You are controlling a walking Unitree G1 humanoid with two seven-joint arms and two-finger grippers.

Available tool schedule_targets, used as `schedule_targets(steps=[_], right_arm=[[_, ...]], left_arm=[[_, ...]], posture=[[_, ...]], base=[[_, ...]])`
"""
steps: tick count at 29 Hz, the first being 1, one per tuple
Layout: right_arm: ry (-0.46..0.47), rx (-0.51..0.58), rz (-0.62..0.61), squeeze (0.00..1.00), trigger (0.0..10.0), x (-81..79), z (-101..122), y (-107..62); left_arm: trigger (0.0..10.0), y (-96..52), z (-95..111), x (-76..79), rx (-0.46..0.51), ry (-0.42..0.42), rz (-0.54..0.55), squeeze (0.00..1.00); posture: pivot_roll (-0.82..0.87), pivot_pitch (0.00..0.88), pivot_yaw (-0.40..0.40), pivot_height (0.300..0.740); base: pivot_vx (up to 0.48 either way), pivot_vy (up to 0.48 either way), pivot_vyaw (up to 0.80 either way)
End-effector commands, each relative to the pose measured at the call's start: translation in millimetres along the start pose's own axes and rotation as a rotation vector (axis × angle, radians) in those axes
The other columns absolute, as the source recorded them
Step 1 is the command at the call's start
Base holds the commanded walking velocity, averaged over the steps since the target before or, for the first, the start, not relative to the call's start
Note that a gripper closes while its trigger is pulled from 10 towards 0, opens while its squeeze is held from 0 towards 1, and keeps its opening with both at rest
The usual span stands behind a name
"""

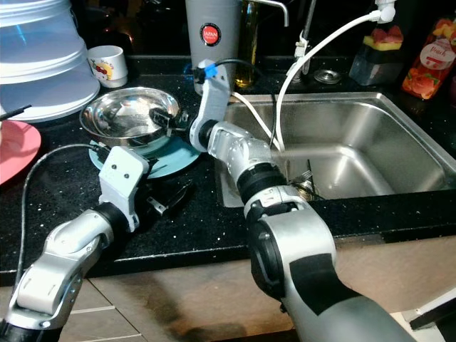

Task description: Kitchen organization

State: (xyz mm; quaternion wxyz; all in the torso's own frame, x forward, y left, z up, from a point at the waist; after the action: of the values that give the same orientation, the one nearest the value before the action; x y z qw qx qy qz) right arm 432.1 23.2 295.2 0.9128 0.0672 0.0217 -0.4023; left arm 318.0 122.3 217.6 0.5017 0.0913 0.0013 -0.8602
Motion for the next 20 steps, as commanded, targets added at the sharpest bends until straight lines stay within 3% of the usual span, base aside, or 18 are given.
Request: schedule_targets(steps=[1, 5, 6, 8, 9, 10, 20], right_arm=[[-0.001, -0.064, 0.003, 0.0, 10.0, -4.6, -12.7, 1.7], [0.025, -0.108, -0.021, 0.0, 10.0, -2.0, -23.1, 0.4], [0.028, -0.113, -0.024, 0.0, 5.0, -1.3, -24.4, 0.1], [0.033, -0.118, -0.027, 0.0, 5.0, -0.8, -25.7, -0.3], [0.037, -0.125, -0.03, 0.0, 2.0, -0.3, -27.4, -0.6], [0.041, -0.131, -0.031, 0.0, 0.0, 0.0, -29.3, -1.0], [0.065, -0.147, -0.038, 0.0, 0.0, 0.4, -33.8, -1.7]], left_arm=[[10.0, -1.3, -5.9, 3.7, -0.027, -0.002, -0.009, 0.0], [10.0, -0.6, -5.1, 4.1, -0.025, -0.003, -0.012, 0.0], [10.0, -0.5, -5.0, 4.0, -0.025, -0.003, -0.013, 0.0], [10.0, -0.3, -4.9, 4.1, -0.024, -0.004, -0.013, 0.0], [10.0, -0.2, -4.8, 4.1, -0.024, -0.004, -0.013, 0.0], [10.0, 0.0, -4.8, 4.1, -0.024, -0.004, -0.014, 0.0], [10.0, 0.8, -4.7, 3.3, -0.024, -0.003, -0.013, 0.0]], posture=[[0.08, 0.098, -0.025, 0.74], [0.08, 0.09, -0.024, 0.74], [0.08, 0.09, -0.024, 0.74], [0.08, 0.088, -0.024, 0.74], [0.08, 0.087, -0.025, 0.74], [0.08, 0.087, -0.025, 0.74], [0.08, 0.093, -0.026, 0.74]], base=[[0.0, 0.0, 0.0], [0.0, 0.0, 0.0], [0.0, 0.0, 0.0], [0.0, 0.0, 0.0], [0.0, 0.0, 0.0], [0.0, 0.0, 0.0], [0.0, 0.0, 0.0]])
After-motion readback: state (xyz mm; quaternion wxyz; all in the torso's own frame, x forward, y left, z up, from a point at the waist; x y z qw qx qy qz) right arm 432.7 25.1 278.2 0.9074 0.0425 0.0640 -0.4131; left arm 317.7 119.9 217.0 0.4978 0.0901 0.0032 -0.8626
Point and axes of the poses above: a point about 5 cm out from each wrist's last joint towards the gripper, its own y axis pointing out of the wrist towards the gripper, its own z axis along the axis of the wrist's last joint, x = y × z, the point moved 4 cm from there along y, pointing out of the wrist towards the gripper, and after that the axes turned 10 degrees about -y, right-handed, at the moved point
